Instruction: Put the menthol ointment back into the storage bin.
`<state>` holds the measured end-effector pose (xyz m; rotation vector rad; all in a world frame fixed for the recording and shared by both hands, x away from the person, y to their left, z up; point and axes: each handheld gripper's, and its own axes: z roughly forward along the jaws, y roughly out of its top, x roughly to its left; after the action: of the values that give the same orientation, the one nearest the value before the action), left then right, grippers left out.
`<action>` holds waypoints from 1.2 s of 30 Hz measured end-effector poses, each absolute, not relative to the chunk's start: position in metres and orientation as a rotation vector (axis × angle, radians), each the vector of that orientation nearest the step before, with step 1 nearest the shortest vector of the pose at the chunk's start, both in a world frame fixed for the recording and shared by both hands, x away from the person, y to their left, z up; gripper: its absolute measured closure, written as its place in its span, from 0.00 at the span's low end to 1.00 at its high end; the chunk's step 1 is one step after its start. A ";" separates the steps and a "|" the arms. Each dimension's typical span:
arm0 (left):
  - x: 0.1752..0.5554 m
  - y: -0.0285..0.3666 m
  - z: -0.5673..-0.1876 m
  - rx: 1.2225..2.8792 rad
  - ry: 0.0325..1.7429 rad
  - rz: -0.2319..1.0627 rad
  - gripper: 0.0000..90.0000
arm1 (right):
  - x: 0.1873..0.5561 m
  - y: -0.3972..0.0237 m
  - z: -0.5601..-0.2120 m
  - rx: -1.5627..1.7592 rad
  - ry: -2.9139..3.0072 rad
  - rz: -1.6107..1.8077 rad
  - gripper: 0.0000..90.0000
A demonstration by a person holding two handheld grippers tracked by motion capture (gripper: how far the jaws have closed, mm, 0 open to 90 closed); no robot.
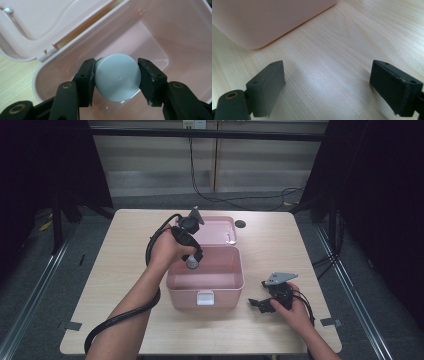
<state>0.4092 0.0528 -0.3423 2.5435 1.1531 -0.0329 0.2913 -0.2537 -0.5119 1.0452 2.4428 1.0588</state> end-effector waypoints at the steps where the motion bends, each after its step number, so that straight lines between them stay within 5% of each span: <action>1: 0.410 0.052 -0.344 2.538 1.156 -0.029 0.55 | 0.291 -0.254 -0.512 1.046 2.443 1.059 0.13; 36: 0.416 0.031 -0.392 2.494 1.185 -0.072 0.55 | 0.291 -0.254 -0.512 1.045 2.443 1.059 0.13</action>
<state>0.4159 0.0307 -0.3924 2.4943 1.1846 -0.0716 0.2912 -0.2537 -0.5119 1.0453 2.4429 1.0591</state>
